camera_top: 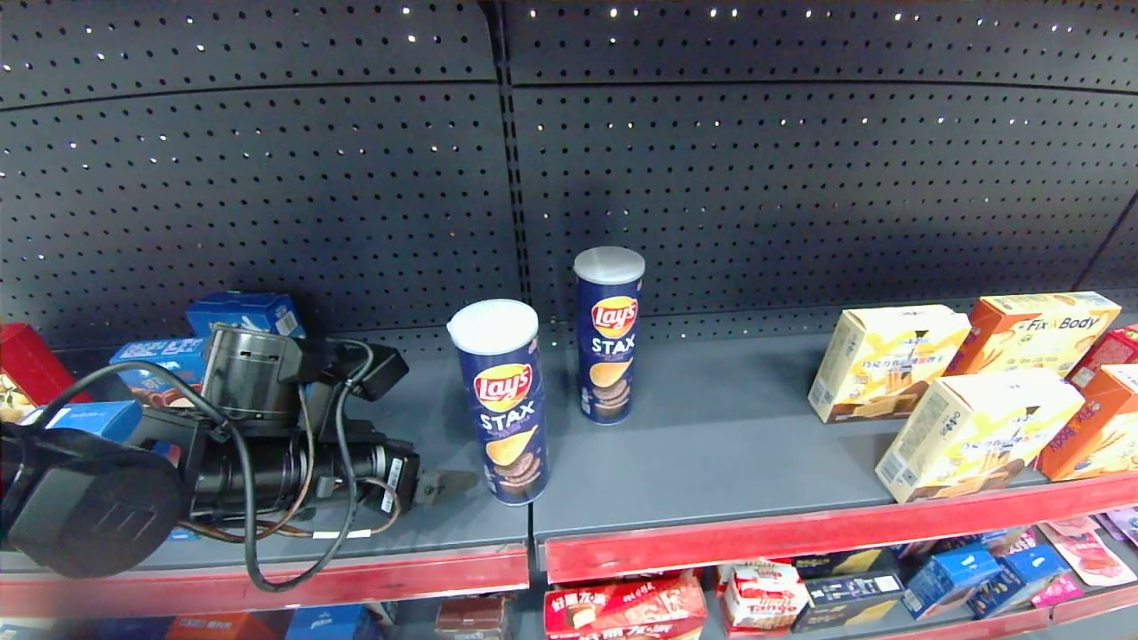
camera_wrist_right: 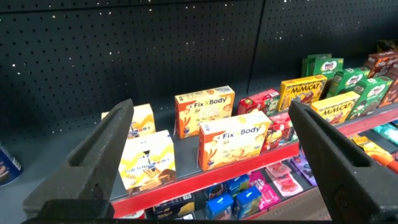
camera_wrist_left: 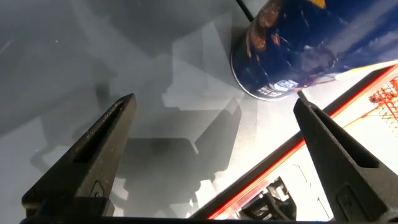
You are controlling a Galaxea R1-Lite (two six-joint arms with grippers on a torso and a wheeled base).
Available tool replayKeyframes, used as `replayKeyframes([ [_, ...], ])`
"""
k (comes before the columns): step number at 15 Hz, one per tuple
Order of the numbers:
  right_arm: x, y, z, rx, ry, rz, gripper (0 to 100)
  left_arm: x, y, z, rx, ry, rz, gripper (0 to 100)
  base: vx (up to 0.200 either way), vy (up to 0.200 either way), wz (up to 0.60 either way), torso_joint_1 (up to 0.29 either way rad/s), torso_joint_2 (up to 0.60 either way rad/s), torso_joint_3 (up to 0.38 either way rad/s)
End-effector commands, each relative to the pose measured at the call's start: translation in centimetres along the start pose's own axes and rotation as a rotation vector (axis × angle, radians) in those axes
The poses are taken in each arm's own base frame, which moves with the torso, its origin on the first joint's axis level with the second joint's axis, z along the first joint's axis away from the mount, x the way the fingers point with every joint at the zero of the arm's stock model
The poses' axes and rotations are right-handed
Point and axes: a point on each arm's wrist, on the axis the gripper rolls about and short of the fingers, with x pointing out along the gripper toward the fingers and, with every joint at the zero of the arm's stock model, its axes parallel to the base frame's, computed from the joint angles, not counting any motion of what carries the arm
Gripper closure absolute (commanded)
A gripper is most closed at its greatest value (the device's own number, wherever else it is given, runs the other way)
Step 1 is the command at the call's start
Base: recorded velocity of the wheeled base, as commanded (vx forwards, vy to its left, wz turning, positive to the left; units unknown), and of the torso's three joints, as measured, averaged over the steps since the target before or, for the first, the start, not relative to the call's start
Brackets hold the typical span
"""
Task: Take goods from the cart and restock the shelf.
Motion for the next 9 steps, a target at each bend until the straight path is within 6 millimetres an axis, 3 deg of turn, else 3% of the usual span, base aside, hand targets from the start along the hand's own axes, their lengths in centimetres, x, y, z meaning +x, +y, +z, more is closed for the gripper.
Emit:
replayKeyframes([
  [1, 0.0, 0.0, 0.0, 0.0, 0.0, 0.0, 0, 0.3, -0.1, -0.1, 0.001, 0.006, -0.005, 0, 0.0, 0.0, 0.0, 0.0, 0.0, 0.0],
  [9, -0.1, 0.0, 0.1, 0.001, -0.003, -0.002, 0, 1.2, -1.2, 0.4, 0.028, 0.009, -0.041, 0, 0.0, 0.0, 0.0, 0.0, 0.0, 0.0],
])
